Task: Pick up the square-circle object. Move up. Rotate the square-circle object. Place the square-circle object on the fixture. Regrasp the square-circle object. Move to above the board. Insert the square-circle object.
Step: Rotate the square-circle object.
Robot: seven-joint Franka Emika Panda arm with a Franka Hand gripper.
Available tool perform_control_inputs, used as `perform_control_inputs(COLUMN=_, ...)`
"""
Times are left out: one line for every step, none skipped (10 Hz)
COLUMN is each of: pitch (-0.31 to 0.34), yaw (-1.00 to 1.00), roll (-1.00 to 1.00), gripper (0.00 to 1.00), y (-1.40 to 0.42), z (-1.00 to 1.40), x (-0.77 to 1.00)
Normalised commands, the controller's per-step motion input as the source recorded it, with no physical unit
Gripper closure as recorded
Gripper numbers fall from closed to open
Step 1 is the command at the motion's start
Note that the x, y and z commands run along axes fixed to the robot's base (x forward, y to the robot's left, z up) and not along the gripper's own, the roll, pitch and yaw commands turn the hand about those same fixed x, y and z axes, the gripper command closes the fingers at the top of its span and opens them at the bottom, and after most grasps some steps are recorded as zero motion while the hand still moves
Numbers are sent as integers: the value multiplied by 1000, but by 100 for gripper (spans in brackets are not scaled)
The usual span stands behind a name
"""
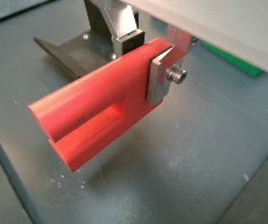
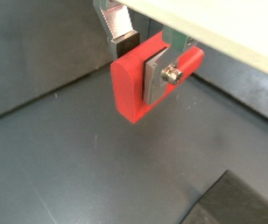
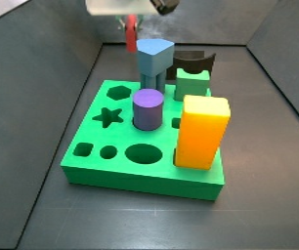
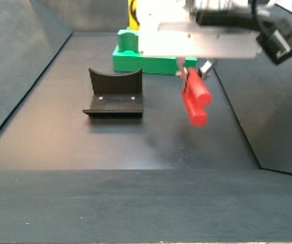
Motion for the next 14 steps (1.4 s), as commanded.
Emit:
perform_control_inputs(pitch=-52, yaw=6, roll=-103, gripper=100, y=4, z=-1000, x=34)
perform_control_inputs(pitch=-51, yaw=5, roll=-119, gripper=100, y=8, z=-1000, x=42)
perform_control_inputs(pitch=-48, yaw=1, roll=-140, gripper=100, y=12, z=-892, x=49)
perform_control_inputs(pitch=-48, yaw=0, roll=-154, gripper=100, y=17, z=-784, x=47)
perform_control_inputs(pitch=-51, yaw=-1, roll=-162, gripper=100, y=21, z=-713, x=46)
perform_control_inputs(pitch=-49, yaw=0, roll=-179, gripper=100, y=24, z=-578, x=49)
perform_control_inputs(pitch=-50, yaw=0, roll=-190, gripper=100, y=25, z=-483, x=50)
perform_control_inputs(pitch=-36, yaw=-2, roll=-194, gripper=100, y=19, z=-476, x=28)
perform_control_inputs(pitch=-36, yaw=-2, roll=-194, gripper=100, y=20, z=-476, x=28)
perform_control_inputs(pitch=-36, yaw=-3, roll=-193, gripper=100, y=19, z=-476, x=28)
perform_control_inputs(pitch=-36, yaw=-3, roll=-193, gripper=100, y=18, z=-476, x=28)
perform_control_inputs(pitch=-35, yaw=-4, roll=-193, gripper=100, y=18, z=-476, x=28)
perform_control_inputs(pitch=-35, yaw=-4, roll=-192, gripper=100, y=18, z=-476, x=28)
perform_control_inputs(pitch=0, yaw=0, roll=0, gripper=0, y=0, z=0, x=0)
